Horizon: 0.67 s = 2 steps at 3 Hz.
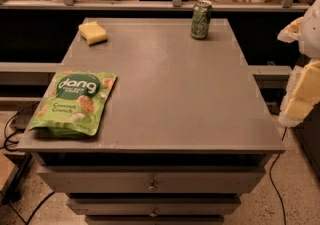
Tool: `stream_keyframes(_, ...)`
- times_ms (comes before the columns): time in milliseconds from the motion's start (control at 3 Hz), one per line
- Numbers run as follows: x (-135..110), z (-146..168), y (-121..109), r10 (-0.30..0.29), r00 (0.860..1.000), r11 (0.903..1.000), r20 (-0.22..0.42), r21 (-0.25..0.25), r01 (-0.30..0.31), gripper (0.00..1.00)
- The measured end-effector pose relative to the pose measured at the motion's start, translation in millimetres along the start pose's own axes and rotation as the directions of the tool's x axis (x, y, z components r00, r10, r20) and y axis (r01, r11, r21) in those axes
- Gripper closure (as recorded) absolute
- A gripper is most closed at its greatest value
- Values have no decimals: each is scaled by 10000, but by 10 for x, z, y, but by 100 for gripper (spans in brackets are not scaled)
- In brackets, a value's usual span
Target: Knock green can over
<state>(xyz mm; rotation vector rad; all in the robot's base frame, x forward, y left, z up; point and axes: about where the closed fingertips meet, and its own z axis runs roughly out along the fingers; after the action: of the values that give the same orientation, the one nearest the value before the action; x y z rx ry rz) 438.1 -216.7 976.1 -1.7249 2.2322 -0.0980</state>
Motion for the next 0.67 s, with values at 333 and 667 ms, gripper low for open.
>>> stream_keyframes(333, 0, 0, 0, 0, 10000, 10000, 1, 2, 0, 0)
stream_keyframes(667, -29, -69, -36, -63, 9967, 9979, 806, 644, 11, 0)
